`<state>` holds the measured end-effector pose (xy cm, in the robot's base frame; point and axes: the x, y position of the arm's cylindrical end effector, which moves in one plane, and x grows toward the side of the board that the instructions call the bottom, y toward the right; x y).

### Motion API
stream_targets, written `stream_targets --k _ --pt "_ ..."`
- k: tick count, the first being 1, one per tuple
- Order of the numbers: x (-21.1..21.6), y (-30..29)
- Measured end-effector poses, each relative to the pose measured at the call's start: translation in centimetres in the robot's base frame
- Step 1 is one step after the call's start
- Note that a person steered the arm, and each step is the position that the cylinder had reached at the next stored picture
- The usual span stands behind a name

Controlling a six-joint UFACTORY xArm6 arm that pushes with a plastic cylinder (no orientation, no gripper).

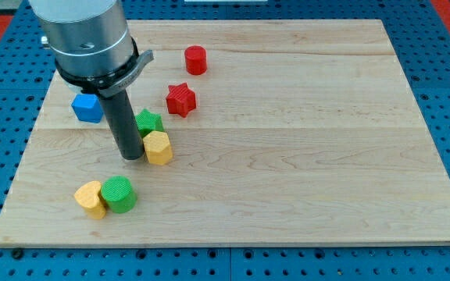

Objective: Move the yellow heart and green circle towards the bottom center

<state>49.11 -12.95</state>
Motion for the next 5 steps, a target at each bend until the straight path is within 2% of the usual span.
stream_targets --k 2,3,4,5 --pt "0.7 1.4" --pt "0.7 4.3" --pt "1.0 0.6" --pt "1.3 -5.9"
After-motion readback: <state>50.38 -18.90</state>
